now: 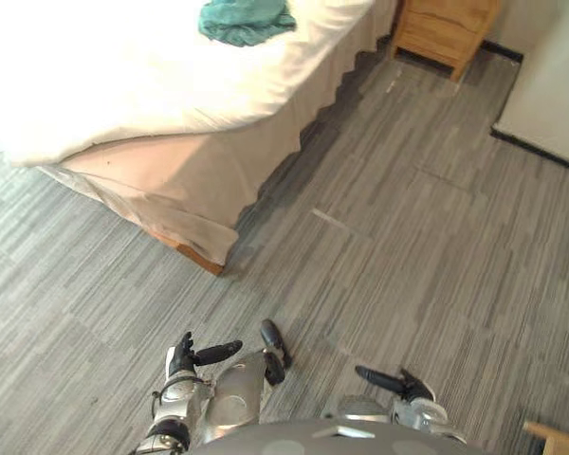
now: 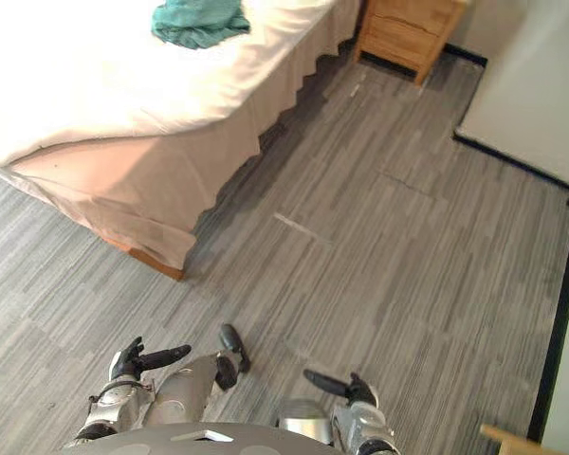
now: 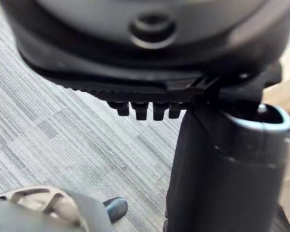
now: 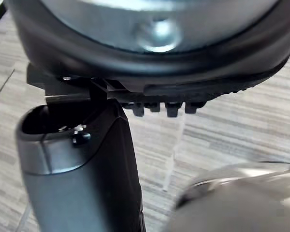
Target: Tidy up the quilt and then pick up the clothes from the bed and put them into the laundry hamper
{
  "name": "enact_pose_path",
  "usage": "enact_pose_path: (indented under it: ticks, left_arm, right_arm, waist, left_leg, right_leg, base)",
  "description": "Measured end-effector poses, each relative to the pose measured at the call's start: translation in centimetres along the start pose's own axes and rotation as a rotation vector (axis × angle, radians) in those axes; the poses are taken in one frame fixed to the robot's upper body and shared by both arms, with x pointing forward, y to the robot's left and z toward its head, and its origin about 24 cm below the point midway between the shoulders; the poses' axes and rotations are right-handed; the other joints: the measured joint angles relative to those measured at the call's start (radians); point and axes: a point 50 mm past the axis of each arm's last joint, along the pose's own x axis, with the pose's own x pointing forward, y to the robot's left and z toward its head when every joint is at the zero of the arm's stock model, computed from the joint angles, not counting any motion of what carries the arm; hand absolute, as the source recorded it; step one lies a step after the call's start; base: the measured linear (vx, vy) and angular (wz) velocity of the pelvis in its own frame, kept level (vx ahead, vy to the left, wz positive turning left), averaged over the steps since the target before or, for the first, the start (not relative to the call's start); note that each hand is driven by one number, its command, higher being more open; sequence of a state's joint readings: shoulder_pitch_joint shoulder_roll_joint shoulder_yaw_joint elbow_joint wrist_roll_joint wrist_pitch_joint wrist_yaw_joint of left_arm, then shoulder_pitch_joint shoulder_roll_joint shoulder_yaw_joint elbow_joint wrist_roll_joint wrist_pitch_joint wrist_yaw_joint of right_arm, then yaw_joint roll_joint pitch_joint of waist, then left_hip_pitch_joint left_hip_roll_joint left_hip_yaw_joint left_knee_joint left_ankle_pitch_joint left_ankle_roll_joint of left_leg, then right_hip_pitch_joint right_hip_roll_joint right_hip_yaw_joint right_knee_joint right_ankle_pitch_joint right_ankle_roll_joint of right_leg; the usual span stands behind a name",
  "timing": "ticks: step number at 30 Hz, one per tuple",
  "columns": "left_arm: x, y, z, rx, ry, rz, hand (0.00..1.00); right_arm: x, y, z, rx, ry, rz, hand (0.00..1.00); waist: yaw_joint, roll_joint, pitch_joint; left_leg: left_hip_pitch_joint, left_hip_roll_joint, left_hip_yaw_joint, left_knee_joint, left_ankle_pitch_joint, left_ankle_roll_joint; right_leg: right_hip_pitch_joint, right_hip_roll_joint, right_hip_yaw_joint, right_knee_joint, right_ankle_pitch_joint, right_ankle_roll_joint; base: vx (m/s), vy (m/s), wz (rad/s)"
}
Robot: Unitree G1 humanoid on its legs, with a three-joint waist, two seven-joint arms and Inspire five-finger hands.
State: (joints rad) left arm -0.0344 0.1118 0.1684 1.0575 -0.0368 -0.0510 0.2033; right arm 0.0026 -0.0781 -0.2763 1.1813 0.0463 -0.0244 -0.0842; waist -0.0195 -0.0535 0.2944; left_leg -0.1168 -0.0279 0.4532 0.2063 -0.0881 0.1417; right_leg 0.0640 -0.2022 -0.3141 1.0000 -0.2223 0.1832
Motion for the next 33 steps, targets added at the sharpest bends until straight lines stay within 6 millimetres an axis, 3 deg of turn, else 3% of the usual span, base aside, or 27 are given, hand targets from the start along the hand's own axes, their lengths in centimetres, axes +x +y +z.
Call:
enact_pose_path:
  ticks: [1, 2, 4, 5, 6, 7, 8, 9, 10, 11, 12, 15, 16, 18, 19, 20, 22, 23, 24, 27, 33]
  left_arm:
    - [-0.1, 0.2, -0.9, 0.011, 0.040, 0.008, 1.00]
    - [-0.4, -0.1, -1.8, 0.019, 0.066, 0.003, 1.00]
    - [-0.3, -0.5, -1.3, 0.026, 0.053, -0.002, 1.00]
    - [-0.2, -1.6, -0.3, 0.044, 0.016, -0.028, 1.00]
    - [-0.2, -1.8, 0.0, 0.045, 0.007, -0.032, 1.00]
    - [-0.3, -2.7, 0.8, 0.053, -0.020, -0.059, 1.00]
    - [-0.4, -3.8, 1.3, 0.048, -0.041, -0.087, 1.00]
    - [-0.7, -4.4, 1.0, 0.039, -0.035, -0.103, 1.00]
    - [-0.9, -4.9, 0.5, 0.033, -0.019, -0.118, 1.00]
    - [-1.2, -5.6, -0.1, 0.014, 0.010, -0.137, 1.00]
    - [-1.3, -5.6, -0.6, 0.011, 0.022, -0.137, 1.00]
    - [-1.4, -5.6, -1.0, -0.006, 0.032, -0.131, 1.00]
    - [-1.4, -5.6, -0.8, -0.024, 0.018, -0.135, 1.00]
    - [-1.4, -5.5, -0.4, -0.077, 0.006, -0.141, 1.00]
    - [-1.3, -5.3, -0.2, -0.121, 0.005, -0.139, 1.00]
    - [-1.3, -5.1, -0.5, -0.146, 0.015, -0.132, 1.00]
    - [-1.4, -4.8, -1.3, -0.162, 0.046, -0.125, 1.00]
    - [-1.5, -4.4, -2.1, -0.187, 0.075, -0.112, 1.00]
    - [-1.5, -3.9, -2.6, -0.211, 0.092, -0.091, 1.00]
    - [-1.7, -2.0, -4.8, -0.357, 0.185, 0.005, 1.00]
    - [-1.8, -0.1, -5.7, -0.661, 0.236, 0.149, 1.00]
  right_arm:
    - [-0.1, -0.2, -0.1, 0.035, -0.010, -0.013, 1.00]
    - [-0.1, -0.4, 0.4, 0.020, -0.054, -0.017, 1.00]
    - [-0.1, -0.5, 1.6, 0.001, -0.107, -0.016, 1.00]
    - [-0.1, -0.5, 1.9, 0.001, -0.125, -0.017, 1.00]
    - [-0.1, -0.5, 1.9, 0.001, -0.126, -0.018, 1.00]
    - [-0.1, -0.5, 1.8, 0.005, -0.125, -0.020, 1.00]
    - [-0.1, -0.2, 1.9, 0.009, -0.128, -0.012, 1.00]
    - [-0.1, 0.2, 1.6, 0.015, -0.110, -0.004, 1.00]
    - [-0.1, -0.1, 1.9, 0.007, -0.115, -0.011, 1.00]
    - [0.0, -0.9, 2.5, -0.025, -0.132, -0.030, 1.00]
    - [0.1, -1.2, 2.6, -0.038, -0.130, -0.037, 1.00]
    - [0.1, -1.7, 1.9, -0.051, -0.078, -0.050, 1.00]
    - [0.1, -1.7, 1.7, -0.061, -0.066, -0.050, 1.00]
    - [0.0, -1.8, 0.8, -0.089, -0.045, -0.052, 1.00]
    - [-0.1, -2.1, 0.1, -0.104, -0.029, -0.056, 1.00]
    - [-0.1, -2.3, 0.0, -0.120, -0.026, -0.056, 1.00]
    - [-0.1, -2.5, 0.2, -0.123, -0.031, -0.060, 1.00]
    - [0.0, -3.0, 0.3, -0.126, -0.029, -0.062, 1.00]
    - [-0.1, -3.0, 0.2, -0.125, -0.024, -0.062, 1.00]
    - [-0.2, -2.5, -0.9, -0.099, 0.013, -0.056, 1.00]
    - [-0.3, -2.2, -1.7, -0.091, 0.038, -0.060, 1.00]
  waist:
    - [-0.015, 0.010, 0.001]
    - [-0.028, 0.037, 0.005]
    - [-0.039, 0.052, 0.010]
    - [-0.040, 0.062, 0.011]
    - [-0.040, 0.062, 0.011]
    - [-0.042, 0.061, 0.010]
    - [-0.044, 0.044, 0.003]
    - [-0.037, 0.019, 0.005]
    - [-0.035, 0.035, 0.014]
    - [-0.037, 0.076, 0.004]
    - [-0.037, 0.098, 0.000]
    - [-0.034, 0.124, -0.009]
    - [-0.031, 0.114, -0.003]
    - [-0.033, 0.101, 0.002]
    - [-0.013, 0.091, 0.001]
    - [0.003, 0.095, -0.018]
    - [0.000, 0.119, -0.038]
    - [-0.011, 0.136, -0.049]
    - [-0.012, 0.137, -0.049]
    - [-0.009, 0.109, -0.049]
    - [-0.008, 0.088, -0.062]
  left_leg:
    - [0.091, 0.005, -0.042, -0.014, -0.028, -0.025]
    - [0.172, 0.022, -0.080, -0.044, -0.045, -0.051]
    - [0.257, 0.057, -0.144, -0.078, -0.046, -0.055]
    - [0.275, 0.092, -0.214, -0.078, -0.045, -0.057]
    - [0.277, 0.098, -0.230, -0.078, -0.045, -0.057]
    - [0.279, 0.114, -0.292, -0.083, -0.043, -0.077]
    - [0.283, 0.121, -0.352, -0.090, -0.072, -0.158]
    - [0.317, 0.133, -0.386, -0.090, -0.126, -0.254]
    - [0.328, 0.154, -0.400, -0.094, -0.125, -0.261]
    - [0.332, 0.191, -0.394, -0.114, -0.109, -0.260]
    - [0.343, 0.198, -0.381, -0.129, -0.076, -0.255]
    - [0.353, 0.255, -0.375, -0.101, -0.029, -0.262]
    - [0.327, 0.269, -0.376, -0.039, -0.017, -0.264]
    - [0.271, 0.286, -0.347, 0.063, -0.005, -0.281]
    - [0.250, 0.307, -0.257, 0.111, -0.011, -0.283]
    - [0.247, 0.307, -0.162, 0.097, -0.015, -0.278]
    - [0.281, 0.281, -0.101, -0.011, 0.000, -0.278]
    - [0.301, 0.264, -0.101, -0.079, 0.005, -0.284]
    - [0.313, 0.253, -0.103, -0.108, 0.006, -0.286]
    - [0.339, 0.215, -0.106, -0.124, 0.006, -0.287]
    - [0.351, 0.189, -0.103, -0.132, 0.006, -0.287]
  right_leg:
    - [-0.042, -0.023, -0.007, 0.094, -0.023, -0.041]
    - [-0.092, -0.023, -0.008, 0.086, -0.049, -0.085]
    - [-0.173, -0.006, -0.008, -0.057, -0.086, -0.134]
    - [-0.230, 0.016, 0.020, -0.283, -0.082, -0.129]
    - [-0.239, 0.021, 0.037, -0.339, -0.077, -0.120]
    - [-0.265, 0.035, 0.133, -0.550, -0.026, -0.092]
    - [-0.266, 0.011, 0.314, -0.807, 0.081, -0.041]
    - [-0.237, 0.001, 0.373, -0.831, 0.238, 0.008]
    - [-0.232, 0.014, 0.369, -0.791, 0.255, -0.008]
    - [-0.229, 0.037, 0.319, -0.741, 0.205, -0.044]
    - [-0.220, 0.053, 0.287, -0.703, 0.168, -0.065]
    - [-0.144, 0.078, 0.193, -0.689, 0.121, -0.112]
    - [-0.093, 0.071, 0.144, -0.709, 0.109, -0.123]
    - [-0.010, 0.060, 0.066, -0.769, 0.108, -0.125]
    - [0.028, 0.054, 0.032, -0.798, 0.108, -0.125]
    - [0.032, 0.047, 0.014, -0.809, 0.109, -0.123]
    - [0.030, 0.043, 0.001, -0.818, 0.114, -0.115]
    - [0.041, 0.045, -0.015, -0.841, 0.123, -0.101]
    - [0.053, 0.041, -0.023, -0.859, 0.130, -0.090]
    - [0.115, 0.010, -0.049, -0.910, 0.148, -0.062]
    - [0.155, -0.009, -0.068, -0.960, 0.178, -0.050]
  base:
    - [0.82, -0.033, 1.03]
    - [0.66, -0.064, 0.89]
    - [0.65, -0.231, 1.24]
    - [0.55, -0.277, 1.43]
    - [0.52, -0.364, 1.67]
    - [0.50, -0.472, 2.08]
    - [0.83, -0.792, 2.85]
    - [0.71, -0.736, 2.39]
    - [0.56, -0.596, 1.58]
    - [0.36, -0.421, 0.87]
    - [0.34, -0.368, 0.75]
    - [0.28, -0.303, 0.72]
    - [0.29, -0.327, 1.05]
    - [0.17, -0.194, 1.19]
    - [0.15, -0.099, 0.99]
    - [0.12, -0.062, 0.58]
    - [0.11, 0.068, 0.49]
    - [0.14, 0.149, 0.61]
    - [0.09, 0.127, 0.42]
    - [0.05, 0.102, 0.25]
    - [0.01, 0.066, 0.10]
